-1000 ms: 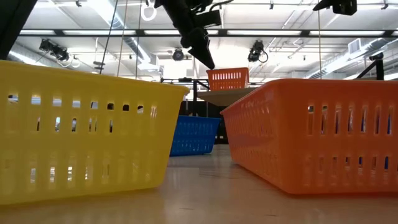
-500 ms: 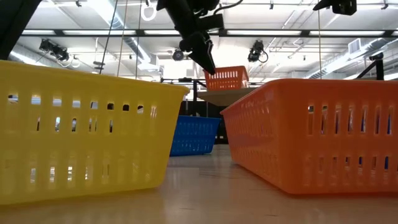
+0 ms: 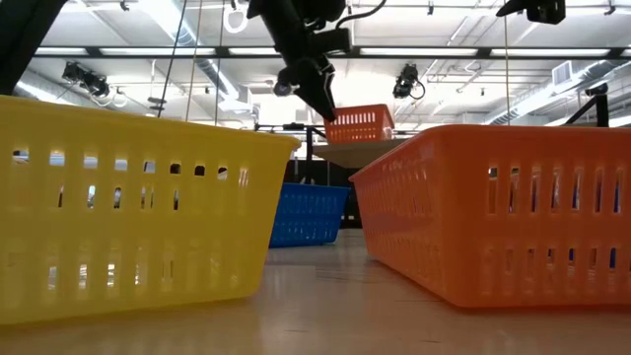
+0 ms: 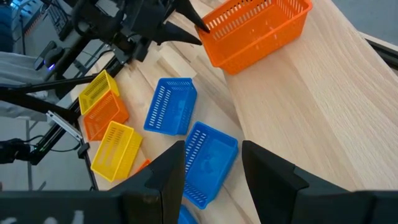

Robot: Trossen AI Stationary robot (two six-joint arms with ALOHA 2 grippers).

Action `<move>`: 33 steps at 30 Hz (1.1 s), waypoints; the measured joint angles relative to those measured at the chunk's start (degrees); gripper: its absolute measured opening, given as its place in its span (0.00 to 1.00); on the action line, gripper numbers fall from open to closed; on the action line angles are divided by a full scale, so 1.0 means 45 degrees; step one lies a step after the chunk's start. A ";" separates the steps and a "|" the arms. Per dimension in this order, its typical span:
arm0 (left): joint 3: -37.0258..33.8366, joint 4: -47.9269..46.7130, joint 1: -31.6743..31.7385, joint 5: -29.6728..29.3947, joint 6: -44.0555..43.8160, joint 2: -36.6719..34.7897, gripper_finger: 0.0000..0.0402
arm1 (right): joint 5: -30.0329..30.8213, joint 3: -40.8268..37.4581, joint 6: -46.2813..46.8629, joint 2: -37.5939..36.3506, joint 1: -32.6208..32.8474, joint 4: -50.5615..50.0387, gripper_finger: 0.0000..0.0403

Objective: Stack baskets on shelf by color
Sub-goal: Put the top orange basket on the shelf

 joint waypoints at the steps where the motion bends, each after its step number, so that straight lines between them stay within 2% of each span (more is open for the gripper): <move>1: 0.0001 -0.0007 0.0020 -0.0055 0.0098 0.0000 0.29 | 0.0000 0.0000 0.0000 0.0000 -0.0005 0.0000 0.41; 17: 0.0000 0.0700 0.0734 -0.0280 0.1142 -0.0005 0.28 | -0.0269 0.0000 0.0146 0.0000 0.0000 0.0000 0.41; 33: 0.0000 0.0450 0.0141 -0.0137 0.0946 -0.0010 0.28 | -0.0291 0.0000 0.0049 0.0000 -0.0005 0.0000 0.41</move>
